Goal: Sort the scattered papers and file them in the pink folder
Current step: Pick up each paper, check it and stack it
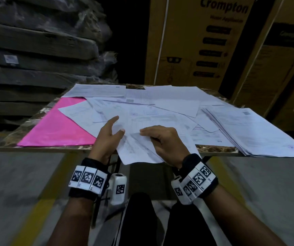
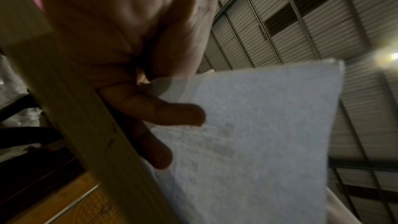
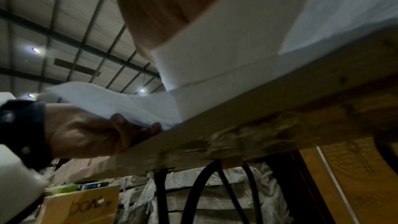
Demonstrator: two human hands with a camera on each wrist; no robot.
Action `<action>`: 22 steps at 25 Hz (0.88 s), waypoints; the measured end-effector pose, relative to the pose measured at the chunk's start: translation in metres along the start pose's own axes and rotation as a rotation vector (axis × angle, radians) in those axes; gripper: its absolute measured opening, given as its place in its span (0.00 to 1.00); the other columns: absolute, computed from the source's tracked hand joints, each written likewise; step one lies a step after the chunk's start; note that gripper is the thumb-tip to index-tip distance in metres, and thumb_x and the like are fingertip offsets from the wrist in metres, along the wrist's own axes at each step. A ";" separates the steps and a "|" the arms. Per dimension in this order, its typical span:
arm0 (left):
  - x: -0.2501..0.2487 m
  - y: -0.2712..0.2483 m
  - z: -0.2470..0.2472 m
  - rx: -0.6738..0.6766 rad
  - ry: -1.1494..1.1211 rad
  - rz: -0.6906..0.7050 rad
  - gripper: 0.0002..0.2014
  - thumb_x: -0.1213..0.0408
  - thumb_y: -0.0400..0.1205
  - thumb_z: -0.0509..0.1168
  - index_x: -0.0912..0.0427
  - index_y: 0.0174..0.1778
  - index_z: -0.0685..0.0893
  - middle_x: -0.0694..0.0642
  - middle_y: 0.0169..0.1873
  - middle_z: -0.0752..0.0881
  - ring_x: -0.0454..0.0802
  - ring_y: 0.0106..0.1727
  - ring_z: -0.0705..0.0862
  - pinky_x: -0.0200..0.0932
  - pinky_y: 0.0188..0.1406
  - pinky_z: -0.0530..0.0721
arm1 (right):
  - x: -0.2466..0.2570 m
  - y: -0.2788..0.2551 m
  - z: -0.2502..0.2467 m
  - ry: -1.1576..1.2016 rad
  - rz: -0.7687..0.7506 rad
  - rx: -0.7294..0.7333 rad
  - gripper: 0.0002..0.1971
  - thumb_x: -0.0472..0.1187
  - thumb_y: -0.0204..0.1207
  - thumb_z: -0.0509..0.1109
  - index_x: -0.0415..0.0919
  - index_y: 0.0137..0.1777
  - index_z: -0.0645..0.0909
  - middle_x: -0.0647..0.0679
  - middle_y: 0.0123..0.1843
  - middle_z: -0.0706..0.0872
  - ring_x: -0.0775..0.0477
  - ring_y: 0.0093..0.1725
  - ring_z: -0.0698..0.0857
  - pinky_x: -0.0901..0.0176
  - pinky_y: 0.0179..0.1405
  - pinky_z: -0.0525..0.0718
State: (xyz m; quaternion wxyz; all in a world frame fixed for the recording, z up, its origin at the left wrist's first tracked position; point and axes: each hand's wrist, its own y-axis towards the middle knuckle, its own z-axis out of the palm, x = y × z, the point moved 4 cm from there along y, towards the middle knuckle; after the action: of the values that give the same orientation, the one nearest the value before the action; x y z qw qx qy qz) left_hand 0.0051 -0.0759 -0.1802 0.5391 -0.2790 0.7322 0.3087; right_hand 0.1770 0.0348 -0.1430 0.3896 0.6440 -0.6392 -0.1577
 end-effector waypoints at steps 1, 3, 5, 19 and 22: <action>-0.002 -0.001 0.000 0.006 -0.008 0.008 0.25 0.58 0.87 0.65 0.46 0.82 0.70 0.52 0.80 0.72 0.52 0.79 0.72 0.60 0.78 0.74 | 0.003 -0.001 0.004 0.048 -0.009 0.018 0.17 0.20 0.72 0.68 0.34 0.55 0.91 0.42 0.57 0.92 0.47 0.58 0.90 0.59 0.60 0.87; -0.007 -0.005 0.000 0.003 -0.003 0.006 0.26 0.51 0.88 0.62 0.45 0.83 0.68 0.51 0.83 0.69 0.52 0.82 0.68 0.59 0.80 0.71 | 0.007 -0.003 0.010 0.197 0.043 0.016 0.15 0.21 0.74 0.69 0.36 0.53 0.92 0.44 0.57 0.92 0.52 0.59 0.90 0.63 0.59 0.86; -0.010 -0.008 0.000 -0.005 -0.006 -0.025 0.27 0.45 0.88 0.60 0.45 0.84 0.67 0.51 0.84 0.67 0.52 0.83 0.65 0.56 0.80 0.69 | 0.008 -0.006 0.012 0.367 0.166 0.061 0.15 0.22 0.75 0.69 0.38 0.52 0.92 0.45 0.60 0.91 0.56 0.62 0.88 0.63 0.60 0.85; -0.015 -0.009 -0.001 0.055 0.026 0.032 0.30 0.77 0.80 0.67 0.46 0.75 0.79 0.46 0.72 0.77 0.43 0.73 0.73 0.42 0.69 0.75 | 0.010 -0.021 0.003 0.581 0.217 0.402 0.16 0.23 0.74 0.72 0.37 0.58 0.90 0.48 0.72 0.84 0.53 0.76 0.78 0.47 0.79 0.74; -0.011 -0.010 0.002 0.022 -0.078 -0.049 0.24 0.79 0.80 0.63 0.51 0.66 0.87 0.51 0.66 0.83 0.51 0.67 0.83 0.52 0.67 0.84 | 0.010 -0.015 -0.005 0.655 0.203 0.428 0.14 0.29 0.77 0.73 0.32 0.62 0.87 0.44 0.71 0.84 0.50 0.76 0.79 0.49 0.78 0.74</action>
State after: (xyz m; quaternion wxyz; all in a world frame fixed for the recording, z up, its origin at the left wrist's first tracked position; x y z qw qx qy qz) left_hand 0.0162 -0.0801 -0.1710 0.5774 -0.2788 0.7070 0.2982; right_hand 0.1925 0.0250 -0.1479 0.4433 0.6603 -0.5600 0.2321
